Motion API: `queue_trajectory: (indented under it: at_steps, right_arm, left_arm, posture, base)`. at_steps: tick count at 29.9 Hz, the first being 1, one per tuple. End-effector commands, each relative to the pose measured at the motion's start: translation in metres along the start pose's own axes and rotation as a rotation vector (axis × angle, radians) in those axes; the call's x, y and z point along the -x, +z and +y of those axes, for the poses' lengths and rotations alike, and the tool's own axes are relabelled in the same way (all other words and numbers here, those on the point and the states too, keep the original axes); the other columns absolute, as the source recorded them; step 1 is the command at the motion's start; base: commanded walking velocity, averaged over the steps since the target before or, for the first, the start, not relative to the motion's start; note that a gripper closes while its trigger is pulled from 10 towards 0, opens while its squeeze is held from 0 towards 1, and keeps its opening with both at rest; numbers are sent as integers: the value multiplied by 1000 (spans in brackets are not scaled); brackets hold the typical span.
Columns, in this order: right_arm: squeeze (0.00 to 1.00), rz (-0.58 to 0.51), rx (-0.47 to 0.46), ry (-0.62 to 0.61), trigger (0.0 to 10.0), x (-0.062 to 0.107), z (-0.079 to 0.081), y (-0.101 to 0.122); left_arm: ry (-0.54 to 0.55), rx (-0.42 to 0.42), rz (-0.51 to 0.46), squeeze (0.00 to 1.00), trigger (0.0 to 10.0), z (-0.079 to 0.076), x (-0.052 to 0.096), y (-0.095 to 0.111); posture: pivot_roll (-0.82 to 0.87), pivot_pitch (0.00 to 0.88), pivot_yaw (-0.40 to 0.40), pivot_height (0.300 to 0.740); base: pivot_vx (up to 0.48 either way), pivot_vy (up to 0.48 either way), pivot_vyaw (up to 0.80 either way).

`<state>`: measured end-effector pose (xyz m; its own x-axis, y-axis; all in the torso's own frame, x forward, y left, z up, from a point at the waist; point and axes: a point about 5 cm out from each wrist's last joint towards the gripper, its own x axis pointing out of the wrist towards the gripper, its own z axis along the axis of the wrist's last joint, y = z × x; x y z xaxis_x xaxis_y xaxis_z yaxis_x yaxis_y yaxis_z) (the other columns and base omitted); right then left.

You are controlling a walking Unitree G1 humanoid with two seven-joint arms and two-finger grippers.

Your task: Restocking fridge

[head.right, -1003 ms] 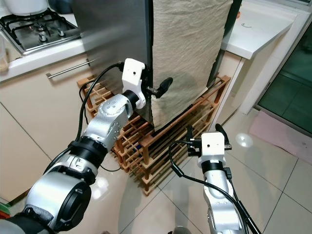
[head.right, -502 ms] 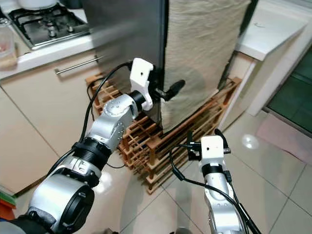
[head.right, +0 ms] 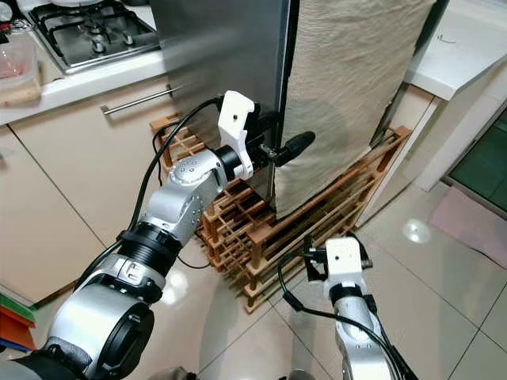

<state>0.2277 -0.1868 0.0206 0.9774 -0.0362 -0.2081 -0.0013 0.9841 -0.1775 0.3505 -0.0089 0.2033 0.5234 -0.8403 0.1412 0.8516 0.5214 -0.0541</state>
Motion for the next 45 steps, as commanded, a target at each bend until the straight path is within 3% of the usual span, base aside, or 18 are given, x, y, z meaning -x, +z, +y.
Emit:
queue_trajectory:
  at_steps: [1, 11, 14, 16, 18, 19, 20, 21, 25, 26, 29, 31, 32, 34, 38, 42, 45]
  right_arm:
    - [0, 33, -18, -21, 10000, 3, -5, -8]
    - [0, 69, -24, -14, 10000, 0, -7, -24]
    - [0, 51, -7, 4, 10000, -5, -4, -23]
    - [0, 52, -5, 20, 10000, -11, -1, -24]
    - [0, 60, -7, 23, 10000, -13, -1, -26]
    - [0, 70, -8, 26, 10000, -14, -1, -28]
    - [0, 70, -8, 26, 10000, -14, -1, -28]
    - [0, 76, -13, 36, 10000, -16, -2, -30]
    - [0, 66, -11, 59, 10000, -18, -2, -30]
    - [0, 66, -11, 59, 10000, -18, -2, -30]
    - [0, 47, -4, 78, 10000, -22, 0, -27]
    - [0, -28, -1, 60, 10000, -30, 0, -12]
    - [0, -28, -1, 60, 10000, -30, 0, -12]
    - [0, -114, -7, 26, 10000, -37, -1, 7]
    - [0, -174, -1, -11, 10000, -41, -4, 21]
    - [0, -320, 5, -65, 10000, -43, -10, 63]
    - [0, -357, 2, -50, 10000, -44, -7, 73]
  left_arm:
    - [-232, -1, -129, 0, 10000, -52, -29, 27]
    - [-327, 52, -118, 0, 10000, -57, -20, 30]
    - [-249, 5, -91, 0, 10000, -37, -6, 26]
    - [-110, -38, -59, 0, 10000, -10, 13, 20]
    - [-50, -38, -49, 0, 10000, 0, 21, 17]
    - [41, -60, -38, 0, 10000, 12, 30, 15]
    - [41, -60, -38, 0, 10000, 12, 30, 15]
    - [211, -58, -49, 0, 10000, 32, 47, 12]
    - [443, -48, -68, 0, 10000, 56, 75, 7]
    - [443, -48, -68, 0, 10000, 56, 75, 7]
    - [673, -117, -58, 0, 10000, 74, 105, -1]
    - [872, -223, 44, 0, 10000, 85, 132, -17]
    - [872, -223, 44, 0, 10000, 85, 132, -17]
    - [978, -274, 139, 0, 10000, 87, 152, -35]
    - [978, -276, 173, 0, 10000, 82, 159, -46]
    - [914, -289, 188, 0, 10000, 65, 182, -68]
    - [920, -301, 197, 0, 10000, 64, 186, -72]
  posture:
    - [-219, 0, 53, 727]
    - [-209, 0, 55, 727]
    - [-203, 0, 55, 727]
    - [-190, 0, 52, 727]
    - [-180, 0, 50, 727]
    - [-178, 0, 50, 727]
    - [-178, 0, 50, 727]
    - [-162, 0, 47, 727]
    - [-145, 0, 42, 727]
    - [-145, 0, 42, 727]
    - [-136, 0, 38, 727]
    - [-128, 0, 34, 727]
    - [-128, 0, 34, 727]
    - [-127, 0, 32, 727]
    - [-123, 0, 28, 727]
    - [-118, 0, 24, 727]
    - [-116, 0, 24, 727]
  base:
    - [0, 0, 0]
    - [0, 0, 0]
    - [0, 0, 0]
    - [0, 0, 0]
    - [0, 0, 0]
    - [0, 0, 0]
    - [0, 0, 0]
    - [0, 0, 0]
    - [0, 0, 0]
    - [0, 0, 0]
    - [0, 0, 0]
    - [0, 0, 0]
    - [0, 0, 0]
    - [0, 0, 0]
    - [0, 0, 0]
    - [0, 0, 0]
    - [0, 0, 0]
